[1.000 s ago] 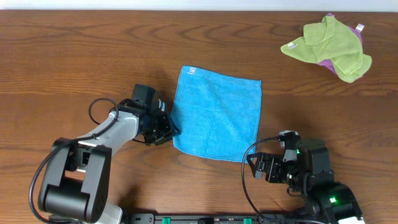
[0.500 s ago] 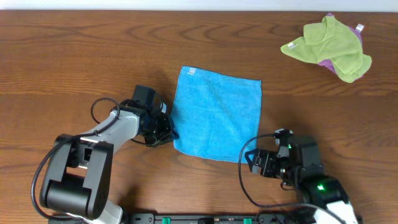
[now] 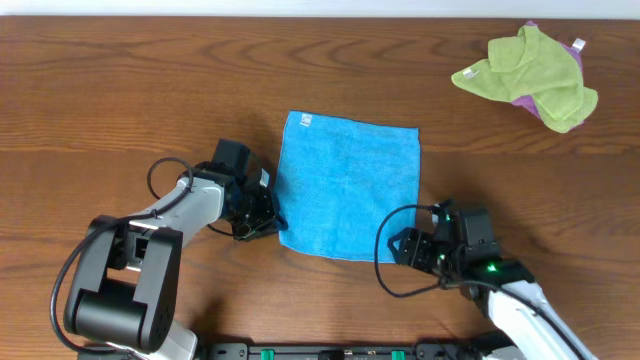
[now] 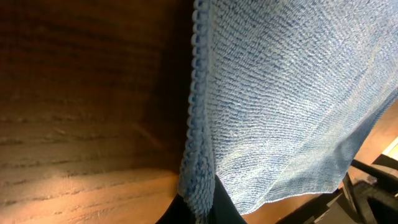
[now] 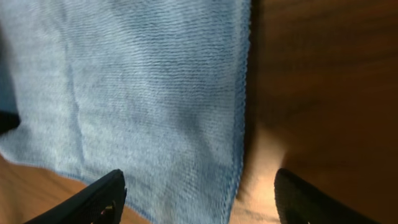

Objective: Fold the cloth
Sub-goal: 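Grasp the blue cloth's near corners with both grippers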

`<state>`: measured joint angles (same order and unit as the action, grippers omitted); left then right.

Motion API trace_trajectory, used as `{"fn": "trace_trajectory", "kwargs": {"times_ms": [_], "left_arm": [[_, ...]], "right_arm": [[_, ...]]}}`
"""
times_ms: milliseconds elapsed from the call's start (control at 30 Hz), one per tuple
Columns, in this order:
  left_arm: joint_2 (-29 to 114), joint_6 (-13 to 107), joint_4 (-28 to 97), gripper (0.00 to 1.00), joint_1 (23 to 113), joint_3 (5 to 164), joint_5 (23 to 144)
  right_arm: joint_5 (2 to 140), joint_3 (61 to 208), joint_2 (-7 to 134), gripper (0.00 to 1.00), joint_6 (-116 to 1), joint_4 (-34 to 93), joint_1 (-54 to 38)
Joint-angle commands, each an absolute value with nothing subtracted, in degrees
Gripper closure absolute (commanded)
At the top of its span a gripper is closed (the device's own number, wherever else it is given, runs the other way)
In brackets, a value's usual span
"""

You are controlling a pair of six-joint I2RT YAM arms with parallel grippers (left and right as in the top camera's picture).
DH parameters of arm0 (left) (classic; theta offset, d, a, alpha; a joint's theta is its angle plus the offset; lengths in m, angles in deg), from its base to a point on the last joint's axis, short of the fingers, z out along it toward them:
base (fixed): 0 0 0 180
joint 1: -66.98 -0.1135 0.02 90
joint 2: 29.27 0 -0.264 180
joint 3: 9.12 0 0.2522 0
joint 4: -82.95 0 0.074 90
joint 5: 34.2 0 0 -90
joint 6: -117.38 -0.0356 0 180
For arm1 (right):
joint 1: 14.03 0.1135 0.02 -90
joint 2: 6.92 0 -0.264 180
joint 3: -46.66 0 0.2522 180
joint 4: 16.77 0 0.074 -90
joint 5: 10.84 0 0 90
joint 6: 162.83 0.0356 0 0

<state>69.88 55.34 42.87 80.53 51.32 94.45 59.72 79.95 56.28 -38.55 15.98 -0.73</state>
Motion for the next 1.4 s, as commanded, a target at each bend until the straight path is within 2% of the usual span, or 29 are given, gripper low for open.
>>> {"fn": "trace_trajectory", "kwargs": {"times_ms": [0,67,167,300,367,400,433,467,500,567,633,967,1367], "left_arm": [[70.3,53.5,42.1,0.94,80.3,51.6,94.8],[70.3,53.4,41.8,0.94,80.3,51.6,94.8],[70.3,53.0,41.3,0.95,80.3,51.6,94.8],[70.3,52.8,40.6,0.94,80.3,51.6,94.8],[70.3,52.8,40.5,0.94,80.3,51.6,94.9],[70.3,52.8,40.5,0.94,80.3,51.6,94.9],[70.3,52.8,40.5,0.95,80.3,51.6,94.9],[70.3,52.8,40.5,0.94,80.3,51.6,95.0],[70.3,52.8,40.5,0.94,80.3,51.6,95.2],[70.3,52.7,40.5,0.94,80.3,51.6,96.2],[70.3,52.7,40.4,0.94,80.3,51.6,96.4],[69.2,48.5,35.2,0.94,80.0,51.6,95.9],[55.6,48.0,25.8,0.94,80.0,51.6,91.4]], "right_arm": [[59.1,79.7,58.4,0.25,-36.4,14.7,-1.0],[58.9,79.7,59.3,0.26,-36.4,14.0,-1.0],[59.0,79.7,60.1,0.33,-36.4,13.0,-1.0],[59.0,79.7,60.6,0.36,-36.0,11.3,-1.0],[59.0,79.7,60.8,0.42,-36.0,10.6,-1.0],[59.0,79.7,61.0,0.47,-36.0,10.4,-1.0],[59.0,79.7,61.1,0.60,-36.0,10.2,-1.0],[59.2,79.7,61.3,0.80,-36.0,10.1,-1.0],[59.2,79.7,61.6,0.90,-36.0,10.0,-1.0],[59.2,79.7,62.0,0.91,-36.0,10.0,-1.0],[59.2,79.7,62.6,0.99,-36.0,10.0,-1.0],[58.2,80.9,59.5,0.99,-41.8,12.7,-1.0],[57.6,81.0,46.8,0.99,-41.6,25.2,-1.0]]}}
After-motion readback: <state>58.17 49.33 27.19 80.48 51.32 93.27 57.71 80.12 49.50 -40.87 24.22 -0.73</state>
